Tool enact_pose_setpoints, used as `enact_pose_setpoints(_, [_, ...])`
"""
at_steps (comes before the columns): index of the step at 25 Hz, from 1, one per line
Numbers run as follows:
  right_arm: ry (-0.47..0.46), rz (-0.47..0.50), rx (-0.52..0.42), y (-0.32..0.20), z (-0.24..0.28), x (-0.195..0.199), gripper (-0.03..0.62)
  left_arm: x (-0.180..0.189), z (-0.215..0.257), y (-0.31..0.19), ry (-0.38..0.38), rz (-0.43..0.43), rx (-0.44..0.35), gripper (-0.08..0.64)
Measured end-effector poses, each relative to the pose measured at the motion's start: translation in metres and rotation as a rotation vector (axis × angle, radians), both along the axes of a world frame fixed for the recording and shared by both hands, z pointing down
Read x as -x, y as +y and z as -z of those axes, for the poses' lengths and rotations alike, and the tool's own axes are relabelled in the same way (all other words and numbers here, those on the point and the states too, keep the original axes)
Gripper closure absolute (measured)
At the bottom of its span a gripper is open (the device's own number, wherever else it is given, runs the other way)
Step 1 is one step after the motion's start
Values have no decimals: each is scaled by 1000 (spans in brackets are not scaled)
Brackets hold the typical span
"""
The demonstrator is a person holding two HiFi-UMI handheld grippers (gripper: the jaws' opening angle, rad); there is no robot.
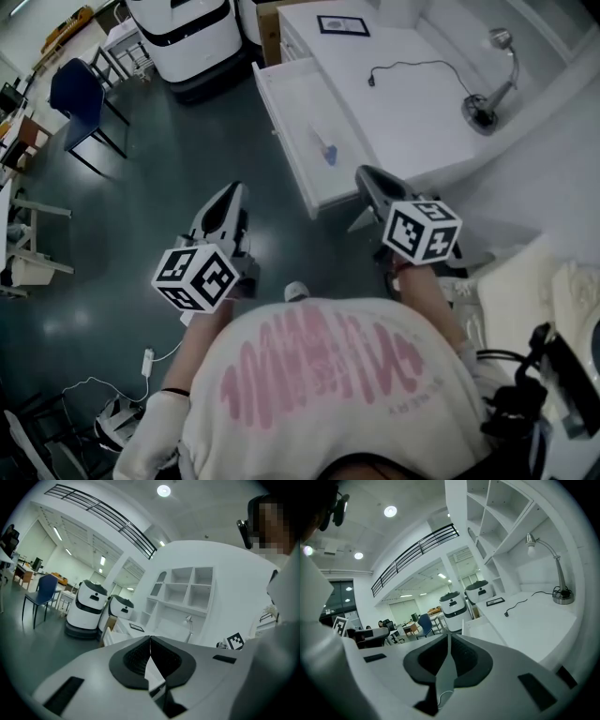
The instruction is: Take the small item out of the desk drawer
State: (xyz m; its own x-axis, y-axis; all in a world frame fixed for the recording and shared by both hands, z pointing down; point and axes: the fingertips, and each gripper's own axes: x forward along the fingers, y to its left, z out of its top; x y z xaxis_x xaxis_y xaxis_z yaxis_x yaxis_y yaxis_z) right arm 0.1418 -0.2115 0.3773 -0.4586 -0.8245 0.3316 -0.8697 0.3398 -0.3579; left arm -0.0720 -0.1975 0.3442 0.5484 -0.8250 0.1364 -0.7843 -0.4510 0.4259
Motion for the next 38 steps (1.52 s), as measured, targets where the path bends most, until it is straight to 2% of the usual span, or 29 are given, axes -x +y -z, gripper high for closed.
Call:
enact_pose_setpoints(7, [-20,-34,-10,-76,-7,3,557,26,-9,-70,2,37,7,529])
enact_pose_setpoints(14, [23,-24,133,-103,-67,3,557,35,-52,-93,22,68,104,529])
enact_pose_setpoints(17, [55,-19,194,-116,-92,2,557,37,-64,-99,35,78,122,529])
enact_pose_setpoints(23, [163,28,300,-143,-140,-4,557,41,-90,-116,39,126,208,529])
enact_pose_setpoints(28, [255,78,347,-173,-168,-3,557,44,-100,-135,43,173,240,529])
enact_pose_setpoints(32, [327,122,372,-195,-184,0,554,50,-108,-149,15,213,266,529])
enact_pose_setpoints(34, [345,146,396,-202,-193,2,504,54,-111,-154,12,237,276,529])
enact_pose_setpoints(35, [351,161,410,-204,-198,4,437,57,-112,-156,15,252,283,529])
enact_pose_setpoints(36, [356,175,422,-207,-202,6,408,60,-113,-158,19,268,289,529])
enact_pose_setpoints(38, [369,193,443,-213,-211,10,400,68,-114,-161,21,297,299,529])
